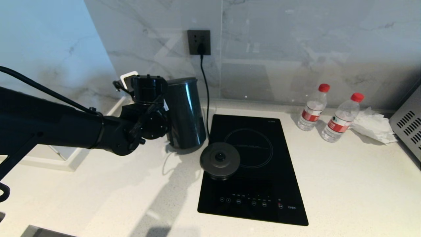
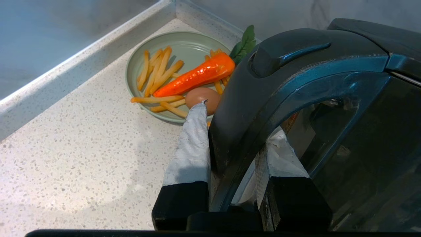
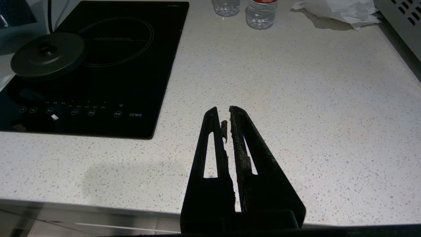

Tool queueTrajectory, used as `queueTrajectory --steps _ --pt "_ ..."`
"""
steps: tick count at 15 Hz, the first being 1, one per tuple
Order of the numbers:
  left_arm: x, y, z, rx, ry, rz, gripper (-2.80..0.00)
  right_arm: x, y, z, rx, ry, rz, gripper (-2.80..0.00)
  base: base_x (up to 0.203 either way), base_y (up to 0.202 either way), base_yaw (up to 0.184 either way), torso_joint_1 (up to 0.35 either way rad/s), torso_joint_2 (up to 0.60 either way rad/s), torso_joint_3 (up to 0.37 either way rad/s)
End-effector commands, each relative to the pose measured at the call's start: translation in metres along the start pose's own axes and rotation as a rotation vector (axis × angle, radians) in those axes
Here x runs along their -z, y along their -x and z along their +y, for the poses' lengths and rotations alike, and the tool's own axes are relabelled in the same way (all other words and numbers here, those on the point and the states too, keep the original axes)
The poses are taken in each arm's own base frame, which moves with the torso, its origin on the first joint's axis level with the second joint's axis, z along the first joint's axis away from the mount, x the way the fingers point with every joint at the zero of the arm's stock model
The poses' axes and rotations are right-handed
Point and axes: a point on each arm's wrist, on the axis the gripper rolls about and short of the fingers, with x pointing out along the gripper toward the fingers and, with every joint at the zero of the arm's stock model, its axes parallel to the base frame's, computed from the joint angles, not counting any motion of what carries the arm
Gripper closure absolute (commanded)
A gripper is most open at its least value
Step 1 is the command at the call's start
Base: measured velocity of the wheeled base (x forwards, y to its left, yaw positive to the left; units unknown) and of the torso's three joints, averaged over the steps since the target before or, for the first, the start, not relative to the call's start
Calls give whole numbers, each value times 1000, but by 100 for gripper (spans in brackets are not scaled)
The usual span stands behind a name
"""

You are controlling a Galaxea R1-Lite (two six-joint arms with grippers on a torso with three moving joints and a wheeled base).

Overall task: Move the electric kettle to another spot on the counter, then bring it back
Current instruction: Place it by the sink

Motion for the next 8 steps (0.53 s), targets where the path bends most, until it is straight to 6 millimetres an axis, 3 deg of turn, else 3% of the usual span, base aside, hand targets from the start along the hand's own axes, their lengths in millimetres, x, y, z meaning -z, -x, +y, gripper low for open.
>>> queueTrajectory --steps 1,8 --pt "-1 -2 2 -10 5 -6 0 0 0 0 0 0 -1 0 0 0 0 0 0 0" --pt "-2 -8 15 19 12 -10 0 0 0 0 1 0 -1 0 0 0 0 0 0 0"
